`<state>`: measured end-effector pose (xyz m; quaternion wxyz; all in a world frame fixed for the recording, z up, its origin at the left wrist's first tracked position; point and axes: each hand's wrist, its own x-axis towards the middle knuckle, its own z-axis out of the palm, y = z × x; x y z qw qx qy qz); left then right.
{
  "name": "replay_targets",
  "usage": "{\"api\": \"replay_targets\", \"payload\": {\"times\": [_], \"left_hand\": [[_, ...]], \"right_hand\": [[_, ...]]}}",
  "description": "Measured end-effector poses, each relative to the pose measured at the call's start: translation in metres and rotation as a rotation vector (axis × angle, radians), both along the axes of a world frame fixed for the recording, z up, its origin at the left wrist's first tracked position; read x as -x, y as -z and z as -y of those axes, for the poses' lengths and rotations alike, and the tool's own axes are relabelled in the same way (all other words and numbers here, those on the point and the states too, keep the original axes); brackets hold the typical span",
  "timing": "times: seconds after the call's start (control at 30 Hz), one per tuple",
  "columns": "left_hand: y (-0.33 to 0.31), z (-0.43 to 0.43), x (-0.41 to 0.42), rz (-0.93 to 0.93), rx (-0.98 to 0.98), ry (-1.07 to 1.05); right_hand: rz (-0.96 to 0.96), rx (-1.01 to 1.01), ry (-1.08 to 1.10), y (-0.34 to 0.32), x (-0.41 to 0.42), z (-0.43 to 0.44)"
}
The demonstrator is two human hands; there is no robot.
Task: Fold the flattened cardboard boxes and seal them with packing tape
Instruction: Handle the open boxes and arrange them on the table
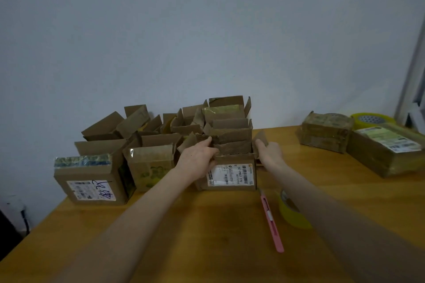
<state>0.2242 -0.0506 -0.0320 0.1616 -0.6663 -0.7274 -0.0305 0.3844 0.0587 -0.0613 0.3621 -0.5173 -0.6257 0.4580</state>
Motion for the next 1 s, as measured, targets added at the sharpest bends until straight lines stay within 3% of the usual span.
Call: {"api": "replay_targets", "payload": {"times": [0.17,0.3,0.47,0.7,0.87,1.0], "left_hand": [[0.000,-0.007,0.005,-0.050,-0.056,-0.029],[-0.006,-0.014,-0.007,-0.037,-0.144,-0.006],[-0.033,-0.042,-0.066,0.071,-0.335,0.207],[-0.014,-0.153,-0.173,0.615,-0.076,0.206],[0.009,-0.247,-0.189,0.943,-0.006,0.066],[0.025,-0.301,-0.189,1.100,0.095,-0.027]], "right_hand": [[-0.127,0.056,-0.042,-0.007,0.004,-0.002],[-0.096,0.034,-0.081,-0.017,0.002,-0.001],[-0.016,-0.087,0.135,-0.022,-0.039,-0.022],[0.257,-0.106,0.357,-0.012,-0.117,-0.089],[0.342,-0.150,0.432,-0.001,-0.140,-0.154],[0.434,-0.163,0.449,0.005,-0.144,-0.189]]}}
